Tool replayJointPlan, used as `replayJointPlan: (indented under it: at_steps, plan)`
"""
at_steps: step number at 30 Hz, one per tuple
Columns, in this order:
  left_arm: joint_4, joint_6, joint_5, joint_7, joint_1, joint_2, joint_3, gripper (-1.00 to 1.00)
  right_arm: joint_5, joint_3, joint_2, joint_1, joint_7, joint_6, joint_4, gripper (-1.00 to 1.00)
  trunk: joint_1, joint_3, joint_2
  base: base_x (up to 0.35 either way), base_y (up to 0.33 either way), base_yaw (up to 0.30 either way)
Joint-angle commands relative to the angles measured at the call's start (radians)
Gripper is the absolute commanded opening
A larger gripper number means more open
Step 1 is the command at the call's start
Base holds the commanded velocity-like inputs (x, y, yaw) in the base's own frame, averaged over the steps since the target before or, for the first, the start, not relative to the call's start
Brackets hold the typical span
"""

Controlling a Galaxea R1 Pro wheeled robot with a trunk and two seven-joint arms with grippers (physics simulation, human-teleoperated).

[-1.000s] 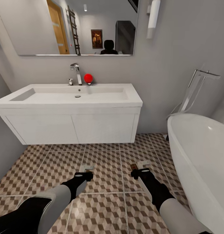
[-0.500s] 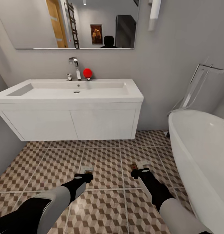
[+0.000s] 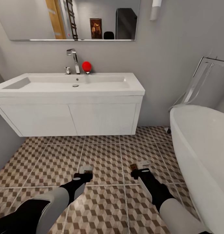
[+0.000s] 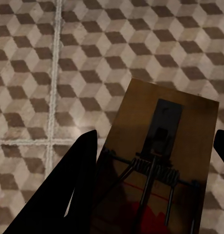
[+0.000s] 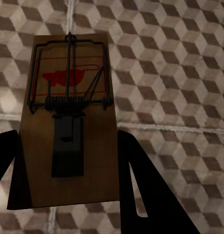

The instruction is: Take the four mousetraps from the cabinet in the bathroom and place them on the bathroom floor. Make sure all four end up on the same floor surface, and ensure that at least two of them are either under or directly next to the same bathroom sink.

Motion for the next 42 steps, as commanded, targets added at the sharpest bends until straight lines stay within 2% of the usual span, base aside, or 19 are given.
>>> replayJointPlan:
  at_steps: [1, 6, 11, 17, 31, 33, 42]
  plan:
    - [0.001, -0.004, -0.001, 0.005, -0.001, 0.000, -0.004, -1.00, -0.013, 0.005, -0.001, -0.001, -0.013, 0.003, -0.001, -1.00, 0.004, -0.006, -0.008, 0.000, 0.000, 0.000]
    - [0.001, -0.016, -0.002, 0.005, -0.001, 0.003, -0.004, -1.00, -0.013, 0.006, -0.001, -0.001, -0.012, 0.003, 0.000, -1.00, 0.023, -0.029, -0.043, 0.000, 0.000, 0.000]
    - [0.001, -0.064, -0.002, 0.005, 0.000, 0.014, -0.004, -1.00, -0.013, 0.007, -0.001, -0.001, -0.012, 0.002, 0.001, -1.00, 0.042, -0.053, -0.078, 0.000, 0.000, 0.000]
    - [-0.017, -0.072, -0.005, 0.005, 0.000, 0.014, -0.005, -1.00, -0.013, 0.007, 0.000, -0.001, -0.010, -0.006, 0.000, -1.00, 0.065, -0.079, -0.120, 0.000, 0.000, 0.000]
    - [-0.114, -0.075, -0.005, 0.005, 0.001, 0.015, -0.005, -1.00, -0.013, 0.008, 0.011, 0.002, -0.009, -0.146, 0.016, -1.00, 0.119, -0.135, -0.218, 0.000, 0.000, 0.000]
    - [-0.117, -0.075, -0.003, 0.005, 0.001, 0.014, -0.005, -1.00, -0.012, 0.008, 0.011, 0.002, -0.009, -0.173, 0.024, -1.00, 0.119, -0.135, -0.218, 0.000, 0.000, 0.000]
    - [-0.119, -0.072, -0.001, 0.006, 0.001, 0.014, -0.005, -1.00, -0.009, 0.015, 0.014, 0.002, -0.009, -0.204, 0.025, -1.00, 0.119, -0.135, -0.218, 0.000, 0.000, 0.000]
